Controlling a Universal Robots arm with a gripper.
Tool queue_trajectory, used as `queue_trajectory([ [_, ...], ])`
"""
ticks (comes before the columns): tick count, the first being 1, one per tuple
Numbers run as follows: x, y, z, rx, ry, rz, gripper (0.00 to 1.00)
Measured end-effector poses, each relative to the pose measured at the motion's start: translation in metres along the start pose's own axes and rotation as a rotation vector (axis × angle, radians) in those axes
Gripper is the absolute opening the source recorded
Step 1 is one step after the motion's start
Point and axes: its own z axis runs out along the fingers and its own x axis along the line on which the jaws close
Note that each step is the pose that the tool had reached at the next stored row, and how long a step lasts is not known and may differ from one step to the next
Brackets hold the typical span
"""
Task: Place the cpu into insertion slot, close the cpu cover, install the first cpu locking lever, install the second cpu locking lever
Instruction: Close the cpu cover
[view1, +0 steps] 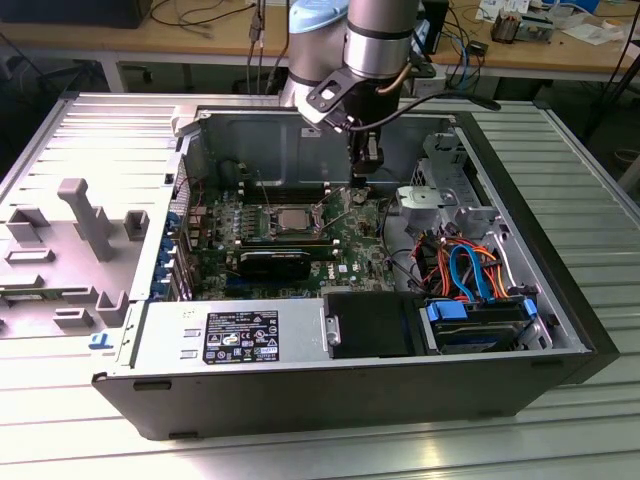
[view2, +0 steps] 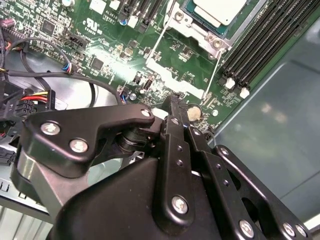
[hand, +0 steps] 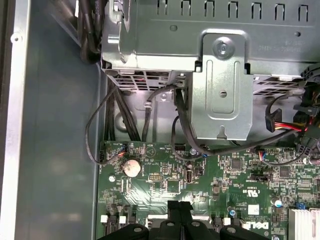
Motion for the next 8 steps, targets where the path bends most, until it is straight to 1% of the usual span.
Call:
queue_trajectory([
  [1,-0.0012,0.0016,0.0004,0.0002,0.0001,0.0,0.11],
  [4,-0.0018,0.0054,0.0016,0.0005,0.0,0.0,0.11],
  [8,-0.0023,0.0057,0.0071,0.0006,0.0001,0.0,0.11],
])
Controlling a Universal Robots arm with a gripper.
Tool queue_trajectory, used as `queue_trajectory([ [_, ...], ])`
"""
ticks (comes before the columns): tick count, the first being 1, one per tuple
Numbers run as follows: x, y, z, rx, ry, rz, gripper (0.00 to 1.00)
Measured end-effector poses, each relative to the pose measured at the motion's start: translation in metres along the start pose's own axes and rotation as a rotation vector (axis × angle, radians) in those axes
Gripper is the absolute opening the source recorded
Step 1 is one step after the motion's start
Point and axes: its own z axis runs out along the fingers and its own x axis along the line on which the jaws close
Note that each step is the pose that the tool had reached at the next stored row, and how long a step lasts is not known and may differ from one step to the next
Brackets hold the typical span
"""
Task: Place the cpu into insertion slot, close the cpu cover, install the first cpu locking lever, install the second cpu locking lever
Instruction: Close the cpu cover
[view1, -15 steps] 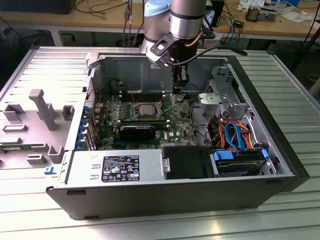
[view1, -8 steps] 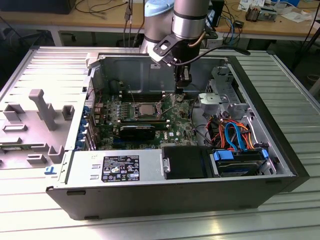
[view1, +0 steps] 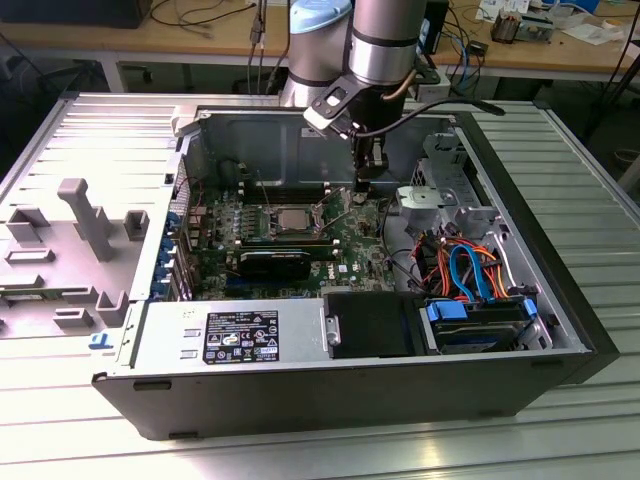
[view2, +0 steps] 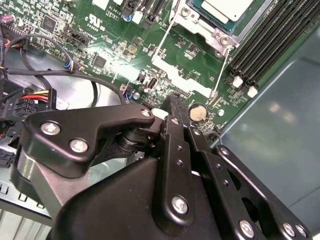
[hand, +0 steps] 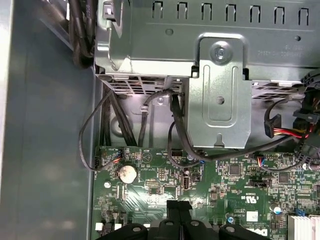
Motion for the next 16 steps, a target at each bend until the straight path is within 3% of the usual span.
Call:
queue_trajectory([
  [9,-0.001,0.0001,0.0134,0.0019,0.0001,0.0,0.11],
  [16,-0.0009,0.0001,0.0172,0.0019,0.0003,0.0,0.11],
])
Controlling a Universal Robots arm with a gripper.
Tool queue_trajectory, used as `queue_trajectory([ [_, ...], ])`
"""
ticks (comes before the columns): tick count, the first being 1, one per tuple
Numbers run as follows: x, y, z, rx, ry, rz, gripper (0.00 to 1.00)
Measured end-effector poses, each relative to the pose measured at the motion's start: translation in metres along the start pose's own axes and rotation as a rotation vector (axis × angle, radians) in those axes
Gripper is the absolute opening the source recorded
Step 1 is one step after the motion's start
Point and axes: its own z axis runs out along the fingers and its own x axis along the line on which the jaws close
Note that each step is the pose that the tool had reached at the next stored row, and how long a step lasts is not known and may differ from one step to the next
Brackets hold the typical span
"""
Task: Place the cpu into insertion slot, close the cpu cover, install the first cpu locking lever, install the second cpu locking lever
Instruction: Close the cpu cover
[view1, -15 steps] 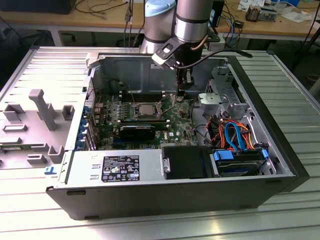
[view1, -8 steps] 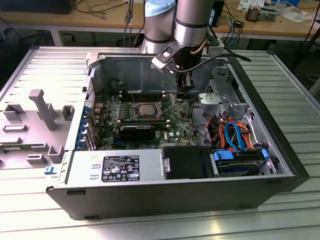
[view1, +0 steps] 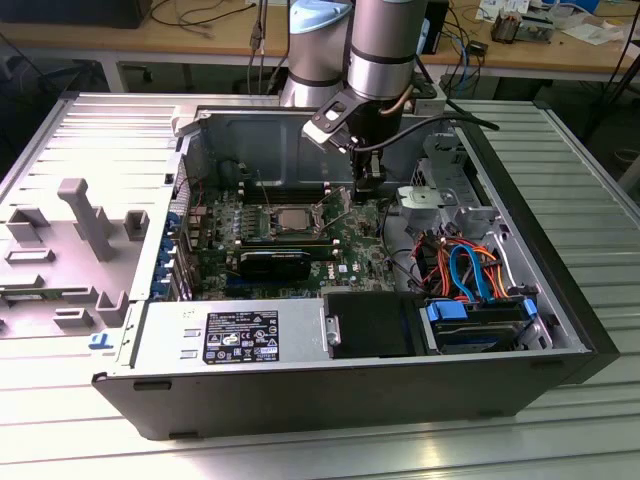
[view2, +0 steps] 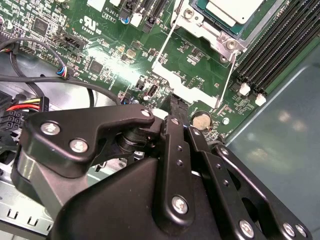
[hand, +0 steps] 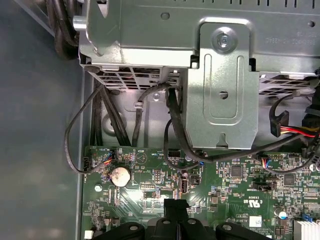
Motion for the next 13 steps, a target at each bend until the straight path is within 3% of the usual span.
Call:
queue_trajectory([
  [9,0.0,0.0,0.0004,0.0,0.0,0.0,0.11],
  [13,0.0,0.0,0.0042,-0.0001,0.0001,0.0,0.11],
])
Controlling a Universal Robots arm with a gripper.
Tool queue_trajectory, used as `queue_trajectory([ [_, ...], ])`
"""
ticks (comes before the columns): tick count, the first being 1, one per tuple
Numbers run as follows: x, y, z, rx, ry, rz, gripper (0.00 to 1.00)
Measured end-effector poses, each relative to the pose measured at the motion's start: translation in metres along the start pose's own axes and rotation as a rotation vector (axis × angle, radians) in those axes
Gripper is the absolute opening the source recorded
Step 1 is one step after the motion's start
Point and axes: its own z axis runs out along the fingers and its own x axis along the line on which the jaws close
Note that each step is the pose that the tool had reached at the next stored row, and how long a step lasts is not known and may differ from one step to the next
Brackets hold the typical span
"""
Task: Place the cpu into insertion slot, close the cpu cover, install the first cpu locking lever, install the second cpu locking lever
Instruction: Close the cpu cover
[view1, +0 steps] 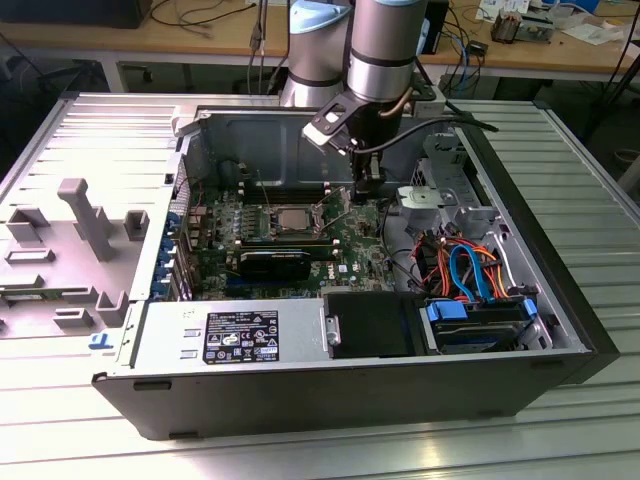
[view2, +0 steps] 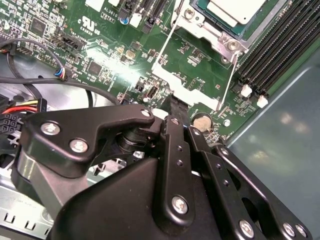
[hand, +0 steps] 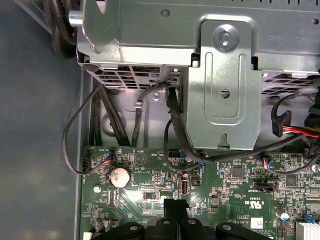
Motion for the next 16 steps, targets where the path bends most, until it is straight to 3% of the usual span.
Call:
queue_trajectory([
  [16,0.0004,-0.0105,0.0017,0.0042,0.0004,0.0,0.11],
])
